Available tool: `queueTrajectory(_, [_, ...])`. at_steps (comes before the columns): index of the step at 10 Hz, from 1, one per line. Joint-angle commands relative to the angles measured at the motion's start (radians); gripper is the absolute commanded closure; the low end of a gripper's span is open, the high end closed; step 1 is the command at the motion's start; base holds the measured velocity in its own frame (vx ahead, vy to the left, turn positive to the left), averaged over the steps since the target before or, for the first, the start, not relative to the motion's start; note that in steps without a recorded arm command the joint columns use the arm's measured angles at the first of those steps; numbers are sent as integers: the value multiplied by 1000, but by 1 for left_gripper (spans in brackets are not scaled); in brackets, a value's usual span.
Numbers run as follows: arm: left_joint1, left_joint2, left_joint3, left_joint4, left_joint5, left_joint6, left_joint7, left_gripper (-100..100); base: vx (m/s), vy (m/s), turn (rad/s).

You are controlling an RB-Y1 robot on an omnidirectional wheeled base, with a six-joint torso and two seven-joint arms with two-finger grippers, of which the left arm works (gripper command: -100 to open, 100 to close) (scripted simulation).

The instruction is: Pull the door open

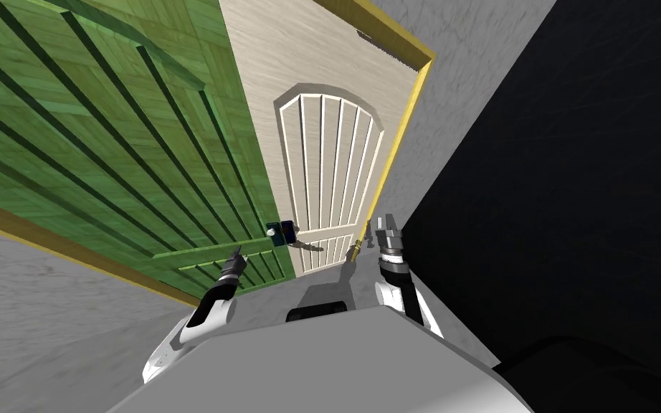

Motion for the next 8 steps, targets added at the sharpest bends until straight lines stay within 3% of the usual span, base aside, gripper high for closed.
queueTrajectory(1, [2,-3,-13,-10,-1,-1,4,-100,-166,-106,-39])
queueTrajectory(3, [-8,-17,-50,-36,-6,-2,8,-100,-142,-121,-99])
queueTrajectory(4, [-3,-12,-39,-26,-4,-4,6,-100,-44,-59,-15])
queueTrajectory(8, [30,23,38,7,5,9,1,-100,-17,40,150])
